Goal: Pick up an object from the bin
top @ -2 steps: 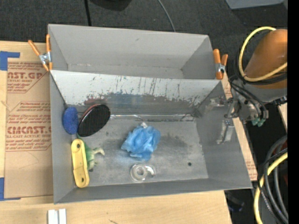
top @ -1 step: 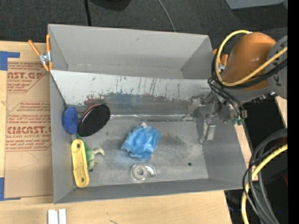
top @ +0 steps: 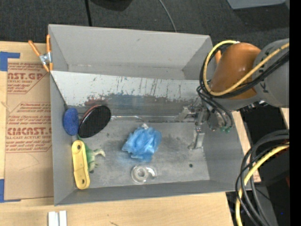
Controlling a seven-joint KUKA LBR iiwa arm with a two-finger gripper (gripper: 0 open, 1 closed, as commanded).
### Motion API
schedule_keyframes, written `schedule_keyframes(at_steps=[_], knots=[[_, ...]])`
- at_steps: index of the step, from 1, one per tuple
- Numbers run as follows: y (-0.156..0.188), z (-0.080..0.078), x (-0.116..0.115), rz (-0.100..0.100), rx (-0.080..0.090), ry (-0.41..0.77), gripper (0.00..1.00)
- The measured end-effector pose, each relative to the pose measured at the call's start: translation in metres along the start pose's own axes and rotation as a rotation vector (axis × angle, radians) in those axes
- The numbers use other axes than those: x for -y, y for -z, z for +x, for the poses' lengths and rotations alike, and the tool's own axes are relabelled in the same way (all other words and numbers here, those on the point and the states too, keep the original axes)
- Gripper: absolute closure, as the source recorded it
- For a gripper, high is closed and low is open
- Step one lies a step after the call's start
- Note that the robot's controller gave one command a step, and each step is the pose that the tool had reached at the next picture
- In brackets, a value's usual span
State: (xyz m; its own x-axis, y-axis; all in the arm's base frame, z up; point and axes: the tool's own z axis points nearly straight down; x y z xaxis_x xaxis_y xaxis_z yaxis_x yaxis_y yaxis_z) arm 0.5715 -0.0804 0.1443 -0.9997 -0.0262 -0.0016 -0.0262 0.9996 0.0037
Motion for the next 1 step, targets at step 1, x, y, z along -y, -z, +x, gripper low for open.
schedule_keyframes(at_steps=[1], knots=[[-0.0544, 0.0034, -0.0133, 0.007, 0.011, -0.049, 0.00]])
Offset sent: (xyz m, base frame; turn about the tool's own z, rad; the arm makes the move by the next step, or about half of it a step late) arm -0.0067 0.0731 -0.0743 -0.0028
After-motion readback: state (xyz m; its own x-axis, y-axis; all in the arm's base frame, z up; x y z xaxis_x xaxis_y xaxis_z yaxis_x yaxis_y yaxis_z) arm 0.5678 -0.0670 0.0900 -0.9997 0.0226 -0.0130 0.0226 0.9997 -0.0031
